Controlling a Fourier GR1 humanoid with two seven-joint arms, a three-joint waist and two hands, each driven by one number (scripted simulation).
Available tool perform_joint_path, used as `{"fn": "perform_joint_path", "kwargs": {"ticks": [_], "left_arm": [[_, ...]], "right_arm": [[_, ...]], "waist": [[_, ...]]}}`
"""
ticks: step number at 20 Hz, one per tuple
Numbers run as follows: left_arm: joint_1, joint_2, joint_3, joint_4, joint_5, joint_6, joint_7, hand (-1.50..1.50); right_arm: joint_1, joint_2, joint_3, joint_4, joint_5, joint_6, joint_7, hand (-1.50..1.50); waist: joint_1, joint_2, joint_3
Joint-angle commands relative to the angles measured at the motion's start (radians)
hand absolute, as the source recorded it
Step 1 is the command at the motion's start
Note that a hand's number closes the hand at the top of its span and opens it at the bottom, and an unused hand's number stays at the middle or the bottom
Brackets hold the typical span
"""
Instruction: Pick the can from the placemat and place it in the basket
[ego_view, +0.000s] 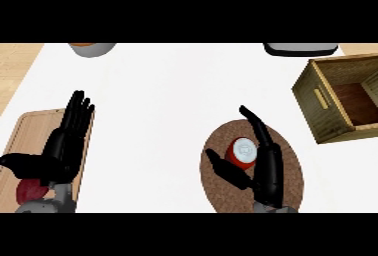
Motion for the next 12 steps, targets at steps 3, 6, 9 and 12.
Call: {"fn": "perform_joint_path", "kwargs": {"ticks": [3,6,9,12], "left_arm": [[0.049,0.01,0.013,-0.018,-0.001,0.001,-0.012,0.0],[0.024,-0.012,0.002,-0.015,-0.025,0.036,-0.011,0.0],[0.041,-0.005,0.006,0.0,-0.018,0.018,-0.023,0.0],[0.048,-0.016,-0.019,-0.007,-0.033,0.022,-0.024,0.0]], "right_arm": [[0.046,-0.05,-0.108,0.025,0.334,0.032,0.315,-1.5],[0.035,-0.094,-0.118,-0.016,0.419,0.218,0.465,-1.5],[0.031,-0.105,-0.077,-0.079,0.45,0.42,0.596,-1.5],[0.008,-0.06,-0.005,-0.173,0.445,0.62,0.74,-1.5]], "waist": [[-0.031,-0.012,-0.009],[-0.046,-0.01,-0.01],[-0.037,-0.01,-0.011],[-0.021,-0.013,-0.007]]}}
